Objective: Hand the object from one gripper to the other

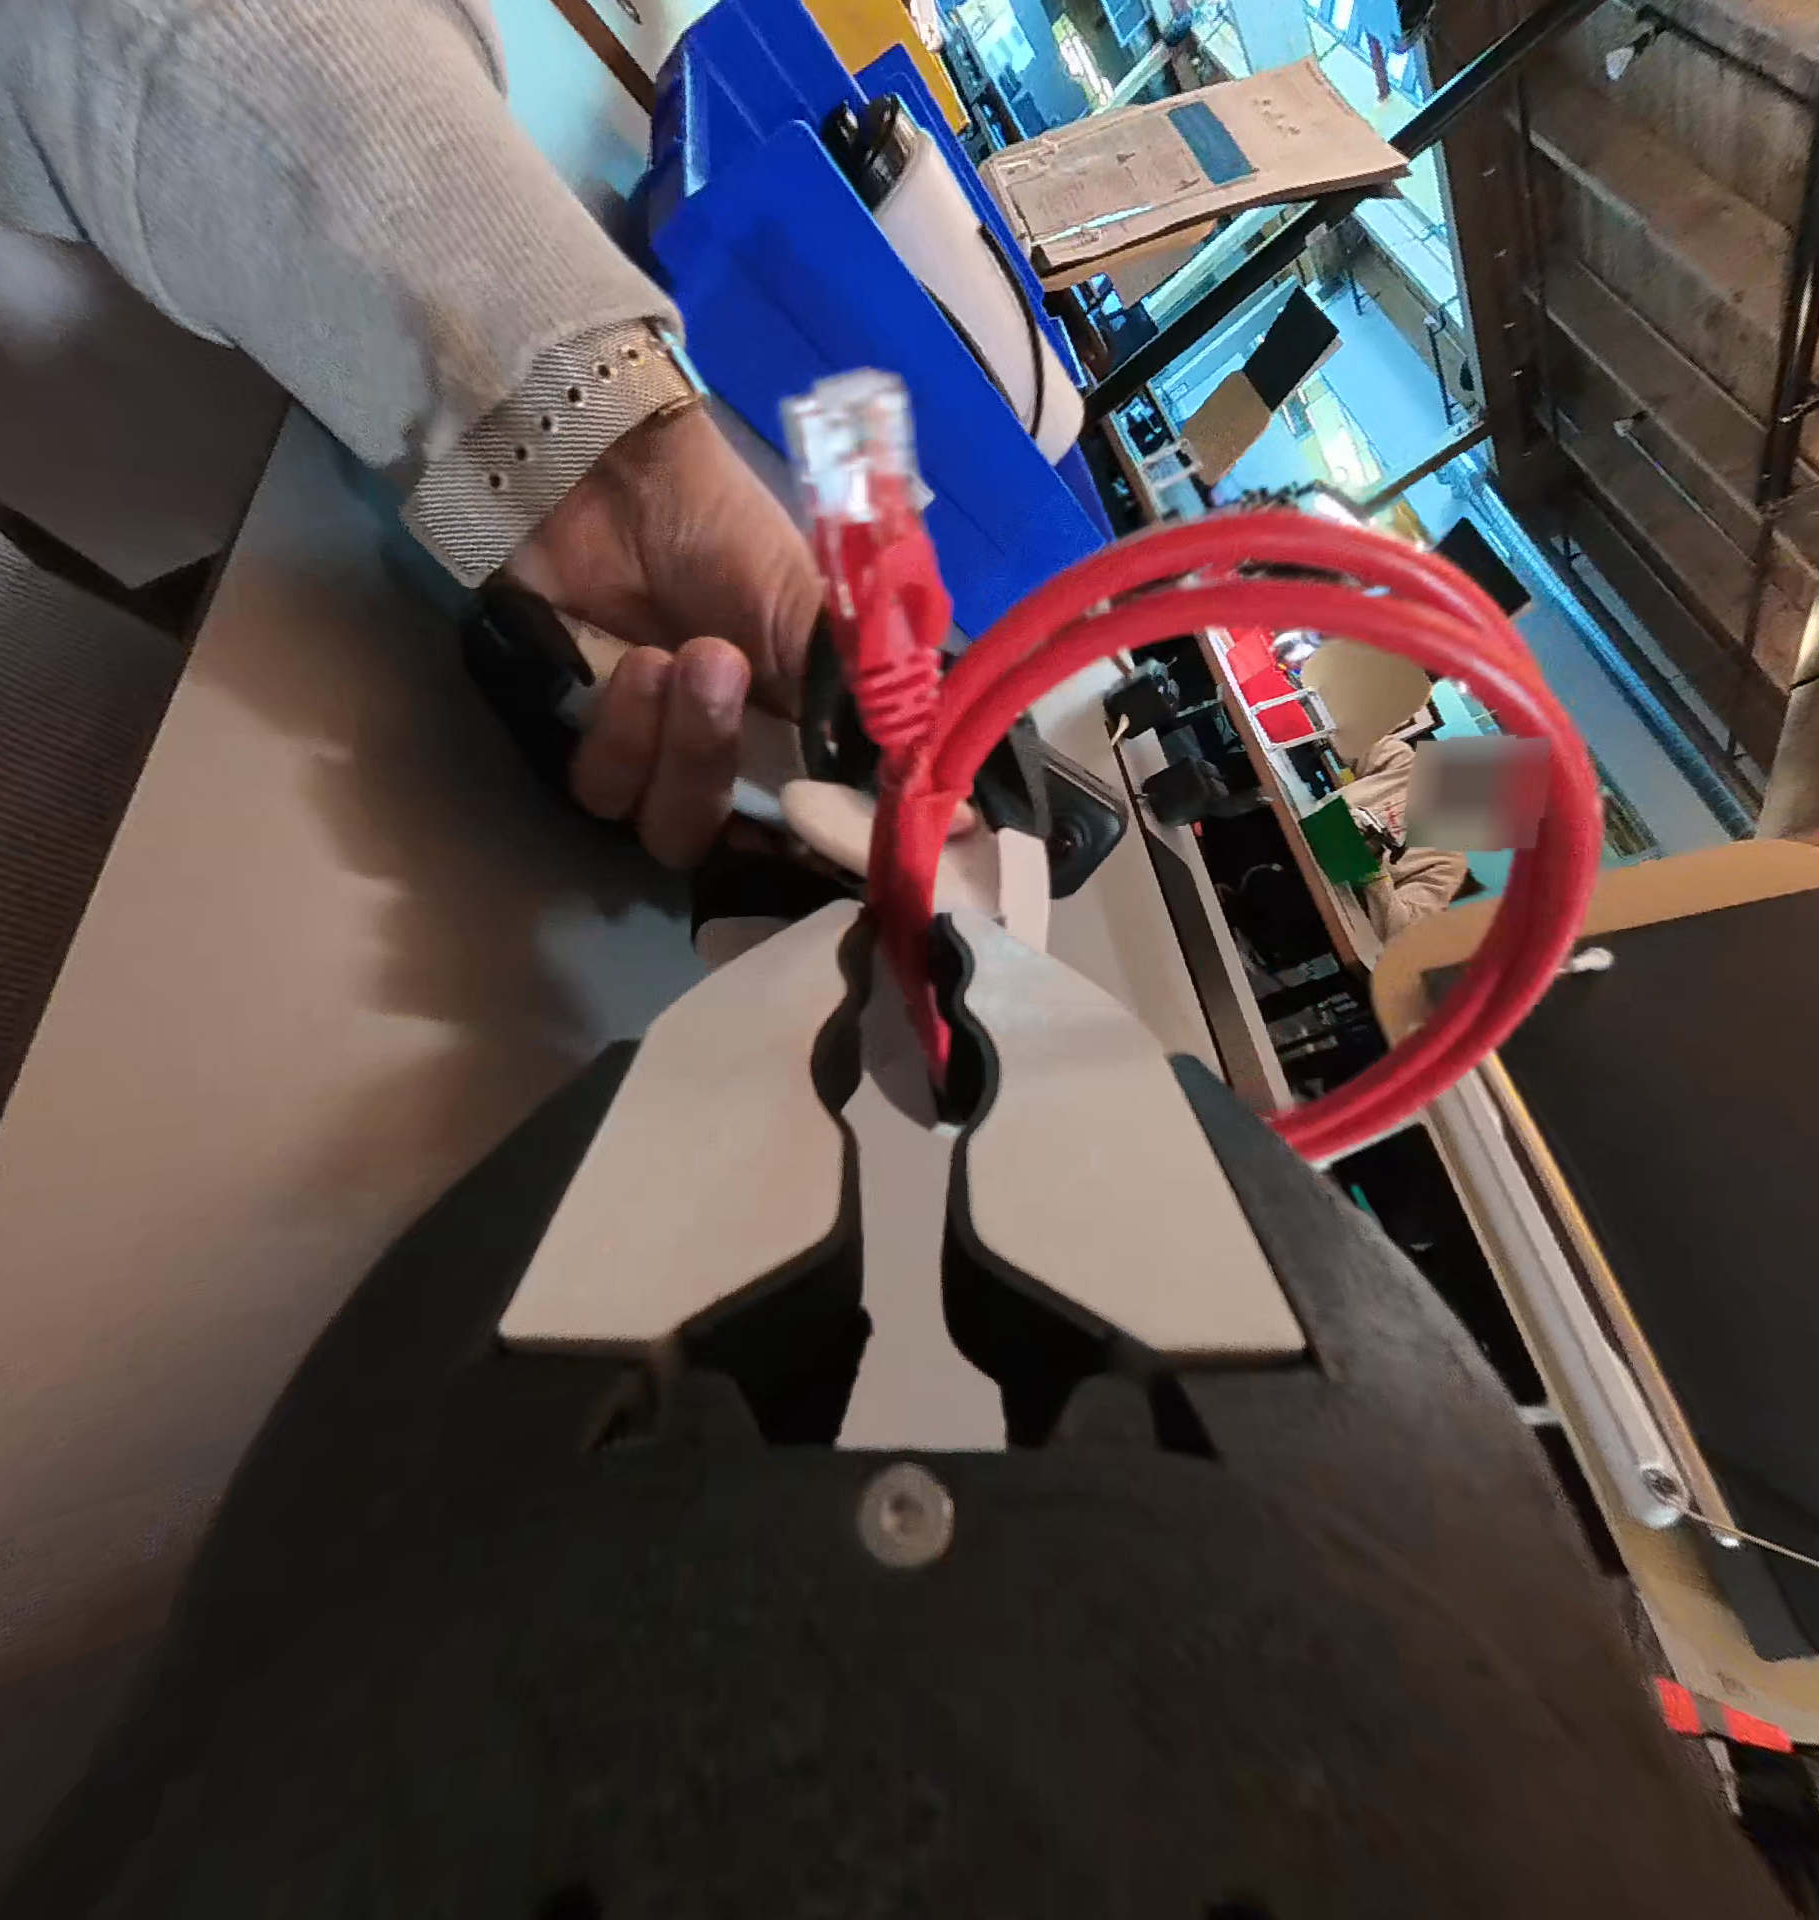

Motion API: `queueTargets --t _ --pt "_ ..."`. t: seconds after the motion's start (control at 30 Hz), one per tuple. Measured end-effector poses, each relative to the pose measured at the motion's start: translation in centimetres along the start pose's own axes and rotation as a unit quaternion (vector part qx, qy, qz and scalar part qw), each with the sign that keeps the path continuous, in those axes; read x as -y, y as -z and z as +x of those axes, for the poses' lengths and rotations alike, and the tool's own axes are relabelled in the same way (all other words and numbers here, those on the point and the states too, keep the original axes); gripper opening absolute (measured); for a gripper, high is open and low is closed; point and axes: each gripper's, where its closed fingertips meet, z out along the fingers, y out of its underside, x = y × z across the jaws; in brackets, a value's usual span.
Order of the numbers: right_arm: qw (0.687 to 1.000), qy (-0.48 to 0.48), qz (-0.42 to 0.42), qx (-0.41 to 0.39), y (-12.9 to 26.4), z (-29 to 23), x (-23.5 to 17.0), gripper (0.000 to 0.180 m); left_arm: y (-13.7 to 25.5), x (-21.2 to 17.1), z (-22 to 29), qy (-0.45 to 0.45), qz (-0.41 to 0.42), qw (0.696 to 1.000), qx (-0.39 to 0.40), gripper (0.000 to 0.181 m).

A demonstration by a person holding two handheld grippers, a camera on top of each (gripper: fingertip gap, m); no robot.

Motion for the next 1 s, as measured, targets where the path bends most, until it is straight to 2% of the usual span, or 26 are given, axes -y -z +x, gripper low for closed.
queueTargets --t 0.03,0.17,0.23,0.37,0.43,0.53,0.63,0.73,0.8,0.87,0.9,0.93,1.0 --pt "1.0 -0.005 -0.001 -0.004 0.1 0.3 -0.1 0.011 0.0 0.2 0.0 -0.005 0.008 1.0 0.002 0.019" --pt "0.998 -0.06 0.012 -0.027 0.6 1.7 -0.1 0.01 0.6 1.4 0.0 -0.017 0.051 0.999 0.003 0.045" --pt "0.994 -0.1 0.032 -0.043 1.0 2.8 0.3 0.01 0.9 1.9 -0.1 -0.036 0.066 0.997 0.019 0.052" --pt "0.964 -0.244 0.096 -0.045 2.4 4.8 1.0 0.01 1.2 2.5 0.1 -0.128 0.077 0.987 0.066 0.049" --pt "0.926 -0.352 0.132 -0.022 3.2 5.7 1.1 0.01 1.0 2.6 0.9 -0.187 0.08 0.977 0.07 0.052" --pt "0.841 -0.501 0.204 0.017 4.7 7.4 1.2 0.01 0.3 2.0 2.3 -0.258 0.061 0.962 0.062 0.054" --pt "0.76 -0.587 0.273 0.051 6.1 8.8 1.1 0.01 -0.5 0.9 2.2 -0.336 0.024 0.937 0.093 0.06" --pt "0.699 -0.634 0.312 0.104 6.7 9.1 1.4 0.01 -1.0 0.3 1.5 -0.447 -0.006 0.881 0.154 0.064" --pt "0.662 -0.659 0.326 0.147 6.7 8.8 1.7 0.01 -1.2 0.0 1.2 -0.523 -0.022 0.829 0.194 0.067" --pt "0.627 -0.679 0.336 0.181 6.6 8.5 2.0 0.01 -1.4 -0.4 1.1 -0.589 -0.039 0.776 0.221 0.052" --pt "0.611 -0.686 0.343 0.195 6.7 8.5 2.1 0.009 -1.6 -0.8 1.1 -0.614 -0.049 0.755 0.227 0.052" --pt "0.596 -0.693 0.35 0.204 6.7 8.6 2.2 0.01 -1.9 -1.3 1.0 -0.63 -0.062 0.741 0.226 0.052" --pt "0.568 -0.706 0.362 0.215 6.9 8.9 2.1 0.009 -2.5 -2.3 0.5 -0.639 -0.092 0.731 0.222 0.055"
